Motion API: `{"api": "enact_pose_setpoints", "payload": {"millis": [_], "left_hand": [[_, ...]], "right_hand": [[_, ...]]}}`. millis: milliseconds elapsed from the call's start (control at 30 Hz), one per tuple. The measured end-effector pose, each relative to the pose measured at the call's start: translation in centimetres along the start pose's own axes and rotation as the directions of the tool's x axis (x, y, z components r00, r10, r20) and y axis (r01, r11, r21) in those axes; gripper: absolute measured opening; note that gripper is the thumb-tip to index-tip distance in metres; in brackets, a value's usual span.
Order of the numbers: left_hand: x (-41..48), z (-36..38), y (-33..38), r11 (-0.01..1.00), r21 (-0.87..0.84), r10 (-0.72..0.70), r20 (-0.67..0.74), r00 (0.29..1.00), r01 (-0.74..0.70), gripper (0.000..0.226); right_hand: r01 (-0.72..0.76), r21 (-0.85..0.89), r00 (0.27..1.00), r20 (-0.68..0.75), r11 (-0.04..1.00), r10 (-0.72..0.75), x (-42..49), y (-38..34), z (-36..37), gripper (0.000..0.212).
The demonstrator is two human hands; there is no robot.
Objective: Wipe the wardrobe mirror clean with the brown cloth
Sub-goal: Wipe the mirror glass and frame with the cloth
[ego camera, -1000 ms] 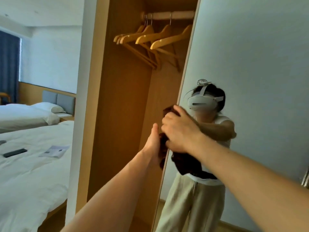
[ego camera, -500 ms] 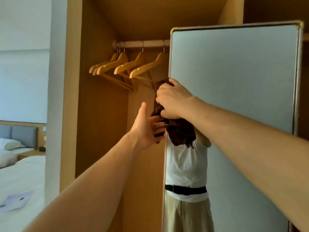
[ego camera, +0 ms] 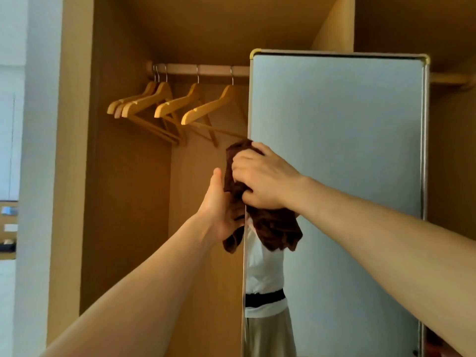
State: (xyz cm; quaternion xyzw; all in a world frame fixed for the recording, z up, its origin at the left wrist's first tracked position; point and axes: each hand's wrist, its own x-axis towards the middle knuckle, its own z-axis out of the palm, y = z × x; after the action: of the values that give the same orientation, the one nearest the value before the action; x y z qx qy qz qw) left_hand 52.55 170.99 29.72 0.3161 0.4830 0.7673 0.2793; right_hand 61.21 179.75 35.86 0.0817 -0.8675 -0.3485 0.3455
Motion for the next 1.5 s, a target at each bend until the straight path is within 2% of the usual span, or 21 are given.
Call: {"api": "enact_pose_setpoints", "payload": {"millis": [200, 267, 333, 500, 633, 767, 900, 1000, 1067, 1200, 1333, 1400, 1500], "left_hand": [[1.4, -0.5, 0.0, 0.990, 0.133, 0.040, -0.015, 0.999, -0.037, 0.065], [1.8, -0.7, -0.1, 0.990, 0.136, 0.048, -0.022, 0.999, -0.044, 0.071], [1.8, -0.6, -0.2, 0.995, 0.086, 0.050, -0.020, 0.999, -0.048, 0.074], [1.7, -0.6, -0.5, 1.000, 0.004, 0.013, -0.001, 1.000, -0.013, 0.073], [2.0, -0.2, -0.6, 0.996, 0.077, 0.050, 0.004, 0.999, -0.050, 0.074], [2.7, 0.1, -1.1, 0.992, 0.106, 0.080, -0.058, 0.995, -0.073, 0.077], [3.4, -0.5, -1.2, 0.992, 0.117, 0.067, -0.120, 0.991, -0.053, 0.068], [3.6, -0.6, -1.1, 0.982, 0.183, 0.069, -0.141, 0.988, -0.042, 0.058], [3.1, -0.6, -0.7, 0.968, 0.246, 0.084, -0.146, 0.986, -0.046, 0.049], [2.5, 0.1, 0.5, 0.932, 0.361, 0.104, -0.193, 0.976, -0.028, 0.048], [2.3, 0.4, 0.8, 0.904, 0.426, 0.091, -0.247, 0.965, 0.024, 0.054], [2.2, 0.5, 1.4, 0.894, 0.446, 0.087, -0.260, 0.962, 0.039, 0.055], [2.6, 1.4, 3.0, 0.817, 0.575, 0.118, -0.239, 0.964, 0.042, 0.064]], "right_hand": [[-0.121, -0.066, 0.991, -0.066, 0.990, 0.117, 4.9, 3.9, -1.8, 0.033], [-0.141, -0.034, 0.985, -0.106, 0.989, 0.137, 4.6, 3.6, -1.3, 0.032], [-0.123, 0.000, 0.982, -0.144, 0.992, 0.122, 3.3, 2.4, 0.0, 0.029], [-0.025, 0.056, 0.993, -0.114, 0.998, 0.031, -0.6, -0.4, 3.3, 0.032], [0.051, 0.025, 0.998, -0.048, 0.998, -0.049, 1.0, 2.1, 2.4, 0.031], [-0.007, 0.010, 0.995, -0.103, 1.000, 0.008, 3.9, 4.6, 1.1, 0.029], [-0.102, -0.020, 0.983, -0.159, 0.995, 0.098, 6.5, 6.4, -0.8, 0.028], [-0.144, -0.043, 0.970, -0.202, 0.989, 0.132, 6.6, 5.7, -0.6, 0.030], [-0.099, -0.056, 0.965, -0.249, 0.993, 0.083, 5.7, 5.4, 0.0, 0.030], [-0.054, -0.054, 0.975, -0.221, 0.997, 0.041, 6.1, 6.5, -1.4, 0.027], [-0.139, -0.084, 0.969, -0.217, 0.987, 0.118, 9.1, 9.1, -4.1, 0.018], [-0.189, -0.119, 0.965, -0.206, 0.975, 0.162, 10.4, 10.2, -5.2, 0.027], [-0.306, -0.103, 0.926, -0.262, 0.946, 0.271, 11.6, 11.2, -6.5, 0.033]]}}
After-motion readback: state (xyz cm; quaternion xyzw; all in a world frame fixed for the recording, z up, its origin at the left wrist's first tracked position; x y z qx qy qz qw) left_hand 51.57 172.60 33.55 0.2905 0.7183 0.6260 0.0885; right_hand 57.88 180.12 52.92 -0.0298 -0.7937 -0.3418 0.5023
